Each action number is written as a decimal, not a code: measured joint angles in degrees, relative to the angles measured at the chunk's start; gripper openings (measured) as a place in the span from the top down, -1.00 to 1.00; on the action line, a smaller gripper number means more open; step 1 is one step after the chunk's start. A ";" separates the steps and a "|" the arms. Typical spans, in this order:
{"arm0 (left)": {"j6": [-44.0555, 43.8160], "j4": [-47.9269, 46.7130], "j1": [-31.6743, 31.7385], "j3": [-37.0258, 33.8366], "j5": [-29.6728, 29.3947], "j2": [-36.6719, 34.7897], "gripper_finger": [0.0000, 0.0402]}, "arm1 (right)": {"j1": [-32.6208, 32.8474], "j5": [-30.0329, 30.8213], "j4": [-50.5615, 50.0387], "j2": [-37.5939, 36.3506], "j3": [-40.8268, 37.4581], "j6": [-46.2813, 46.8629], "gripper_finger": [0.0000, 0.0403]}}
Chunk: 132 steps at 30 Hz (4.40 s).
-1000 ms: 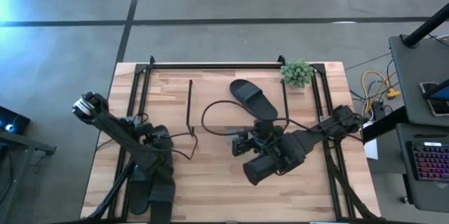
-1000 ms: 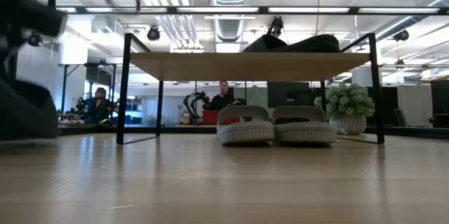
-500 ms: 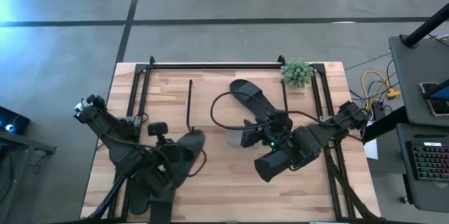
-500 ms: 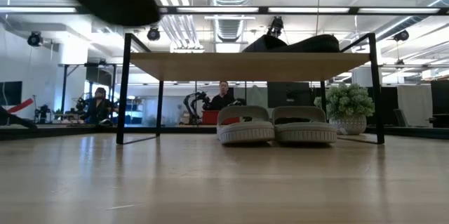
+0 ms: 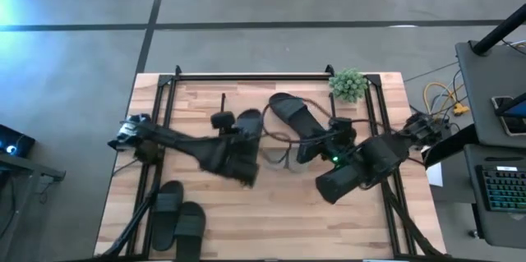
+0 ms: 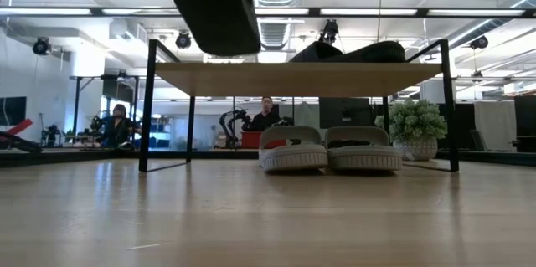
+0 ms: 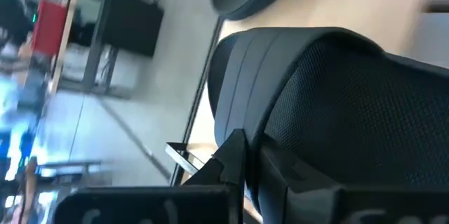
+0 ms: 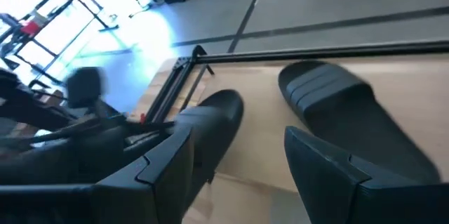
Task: Pick and place slides into the shelf
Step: Put the black slipper on the shelf, then adjust the black slippers on the shelf
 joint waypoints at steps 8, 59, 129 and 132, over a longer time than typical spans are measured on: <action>11.09 13.71 8.44 -0.21 0.53 2.70 1.00 | -1.34 -0.65 0.02 -6.35 -1.27 -8.49 -0.07; 0.11 19.16 17.71 -0.82 21.04 -13.71 0.00 | -16.88 -11.34 17.18 -21.80 -36.83 -92.53 -0.07; -6.56 45.71 16.79 -43.19 21.09 -43.95 0.00 | -33.85 -21.46 4.21 -8.14 -29.20 -89.81 0.95; -6.07 46.74 16.95 -43.19 21.09 -43.79 0.00 | -32.61 -21.49 3.12 -9.21 -28.96 -87.69 0.94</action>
